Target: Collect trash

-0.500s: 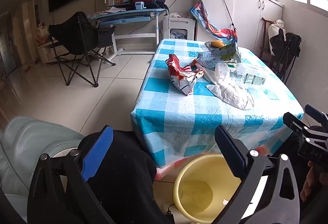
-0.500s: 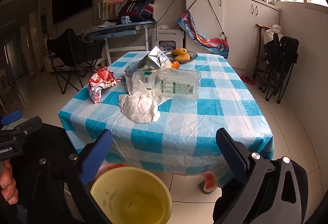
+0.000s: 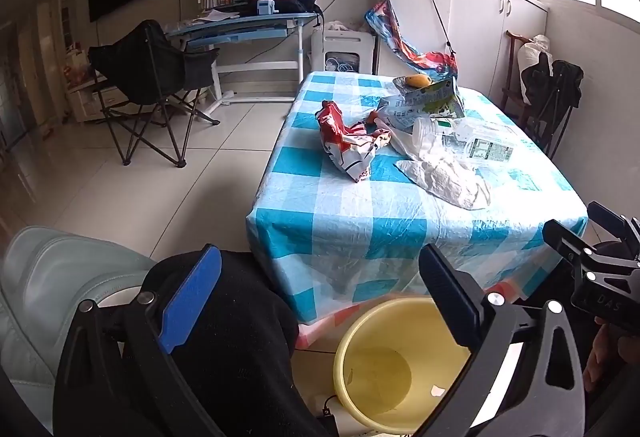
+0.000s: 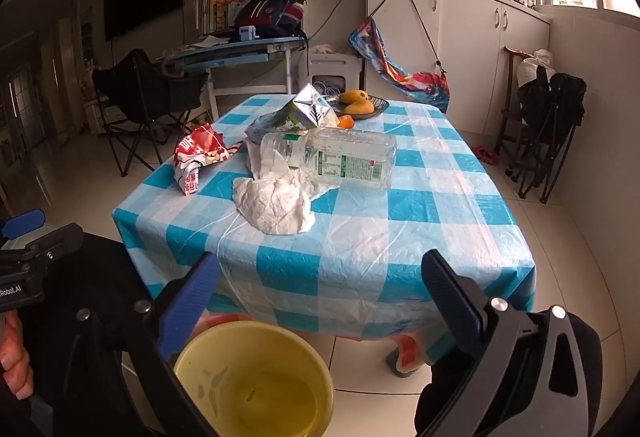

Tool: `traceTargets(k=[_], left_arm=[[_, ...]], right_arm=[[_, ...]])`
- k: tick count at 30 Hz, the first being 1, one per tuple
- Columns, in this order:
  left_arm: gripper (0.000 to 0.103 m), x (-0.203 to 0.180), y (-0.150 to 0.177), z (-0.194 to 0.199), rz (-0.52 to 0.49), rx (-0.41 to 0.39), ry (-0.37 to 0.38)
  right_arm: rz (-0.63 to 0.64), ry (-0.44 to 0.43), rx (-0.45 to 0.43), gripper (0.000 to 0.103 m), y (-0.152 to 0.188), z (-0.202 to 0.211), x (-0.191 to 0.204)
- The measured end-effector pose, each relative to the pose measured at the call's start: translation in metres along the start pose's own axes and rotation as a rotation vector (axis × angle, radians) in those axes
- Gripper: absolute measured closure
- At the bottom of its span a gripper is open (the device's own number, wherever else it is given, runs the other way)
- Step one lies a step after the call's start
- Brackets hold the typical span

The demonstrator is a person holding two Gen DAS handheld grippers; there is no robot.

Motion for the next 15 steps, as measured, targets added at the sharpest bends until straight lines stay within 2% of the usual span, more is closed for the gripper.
traceTargets(k=[15], left_arm=[[0.007,0.001,0.0008,-0.005,0.025,0.035,0.026]], right_arm=[[0.01,-0.004,0.003,0.006,0.0018,0.0022,0.0033]])
Point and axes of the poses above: each gripper's, at about its wrist camera, not at the fingertips, and z roughly against the way its jaws point, x to its left, y to its underside, the point moved 6 cm from there along -z, roughly the way its jaws point, and after that the axes turned 11 degrees about x, right-handed, at the moved point
